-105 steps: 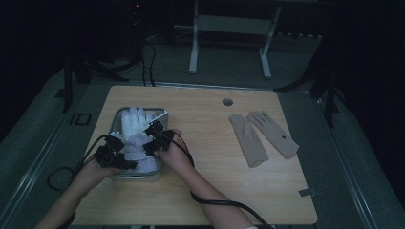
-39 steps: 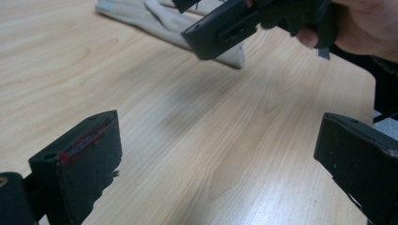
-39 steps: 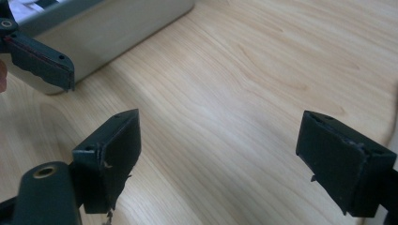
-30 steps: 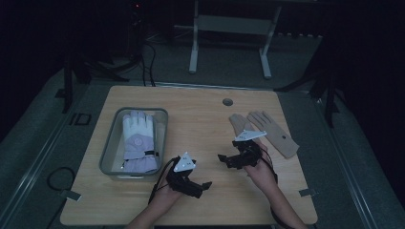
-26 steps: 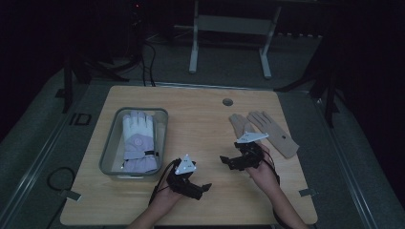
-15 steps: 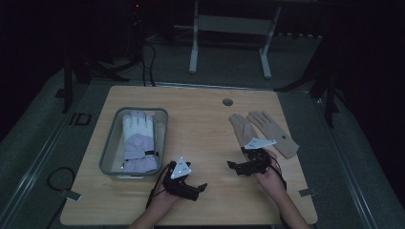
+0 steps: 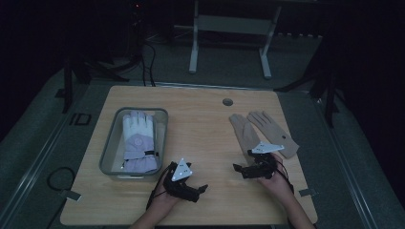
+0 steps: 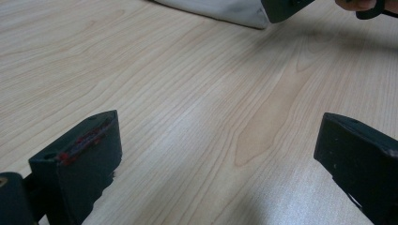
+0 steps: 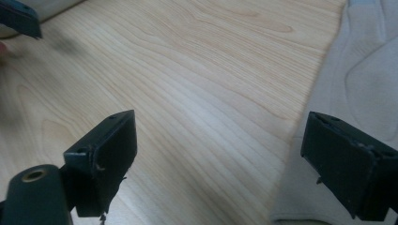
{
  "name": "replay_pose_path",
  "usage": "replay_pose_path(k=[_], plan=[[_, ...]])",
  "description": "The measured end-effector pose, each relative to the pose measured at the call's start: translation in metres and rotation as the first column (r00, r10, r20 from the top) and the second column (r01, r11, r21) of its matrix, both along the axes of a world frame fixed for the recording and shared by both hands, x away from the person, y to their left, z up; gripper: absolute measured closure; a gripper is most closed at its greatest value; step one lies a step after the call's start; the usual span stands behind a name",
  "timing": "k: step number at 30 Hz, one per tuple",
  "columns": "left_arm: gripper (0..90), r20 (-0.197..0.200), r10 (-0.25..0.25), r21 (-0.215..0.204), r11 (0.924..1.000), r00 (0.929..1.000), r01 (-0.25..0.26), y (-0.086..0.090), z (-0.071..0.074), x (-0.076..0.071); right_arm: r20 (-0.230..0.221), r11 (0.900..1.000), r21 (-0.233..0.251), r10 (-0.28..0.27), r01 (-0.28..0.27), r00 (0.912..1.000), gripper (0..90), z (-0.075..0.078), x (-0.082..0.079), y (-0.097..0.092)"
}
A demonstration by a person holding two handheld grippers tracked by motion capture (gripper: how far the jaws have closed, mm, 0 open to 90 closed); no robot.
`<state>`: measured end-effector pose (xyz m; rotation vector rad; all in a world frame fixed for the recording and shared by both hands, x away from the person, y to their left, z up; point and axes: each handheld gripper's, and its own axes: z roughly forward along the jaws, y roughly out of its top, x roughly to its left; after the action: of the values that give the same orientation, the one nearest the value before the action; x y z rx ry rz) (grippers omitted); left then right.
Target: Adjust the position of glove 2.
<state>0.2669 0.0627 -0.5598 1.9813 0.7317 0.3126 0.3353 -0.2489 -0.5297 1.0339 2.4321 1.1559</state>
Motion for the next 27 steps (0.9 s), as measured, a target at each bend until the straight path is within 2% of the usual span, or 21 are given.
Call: replay_pose_path(k=[4, 7, 11, 12, 15, 17, 19, 23, 27], plan=[[1.3, -0.002, 0.0, -0.005, 1.0, 1.0, 0.0, 0.002, 0.0, -0.002, 0.003, 1.0, 0.008, 0.005, -0.005, 1.0, 11.0, 0.003, 0.004, -0.003], [1.3, -0.005, -0.003, -0.011, 0.9999, 1.0, 0.003, 0.003, 0.0, -0.004, 0.032, 0.9997, 0.012, -0.023, 0.023, 0.9992, 16.9, 0.008, 0.008, -0.007], [1.3, -0.006, 0.003, -0.015, 0.9999, 1.0, -0.003, 0.003, 0.0, -0.006, 0.048, 0.9974, 0.021, -0.07, 0.069, 0.9964, 31.4, 0.015, 0.021, -0.015], [1.2, -0.007, 0.002, -0.019, 0.9998, 1.0, -0.002, 0.003, 0.0, -0.006, 0.045, 0.9965, 0.022, -0.081, 0.08, 0.9957, 42.8, 0.016, 0.024, -0.018], [1.3, -0.002, 0.0, -0.019, 0.9998, 1.0, 0.0, 0.003, 0.0, -0.007, 0.032, 0.9939, 0.03, -0.107, 0.106, 0.9937, 49.8, 0.019, 0.037, -0.024], [1.3, -0.003, -0.001, -0.02, 0.9998, 1.0, 0.001, 0.003, 0.0, -0.007, 0.063, 0.993, 0.011, -0.118, 0.118, 0.991, 48.7, 0.019, 0.045, -0.026], [1.3, -0.002, -0.001, -0.019, 0.9998, 1.0, 0.001, 0.003, 0.0, -0.006, 0.061, 0.9915, 0.007, -0.13, 0.13, 0.9896, 48.4, 0.02, 0.054, -0.028], [1.3, -0.001, 0.001, -0.023, 0.9997, 1.0, -0.001, 0.003, 0.0, -0.006, 0.102, 0.9858, -0.03, -0.162, 0.165, 0.9815, 47.3, 0.02, 0.071, -0.032], [1.3, 0.002, 0.001, -0.027, 0.9996, 1.0, -0.001, 0.004, 0.001, -0.007, 0.096, 0.981, -0.026, -0.189, 0.192, 0.9773, 47.5, 0.019, 0.089, -0.038]])
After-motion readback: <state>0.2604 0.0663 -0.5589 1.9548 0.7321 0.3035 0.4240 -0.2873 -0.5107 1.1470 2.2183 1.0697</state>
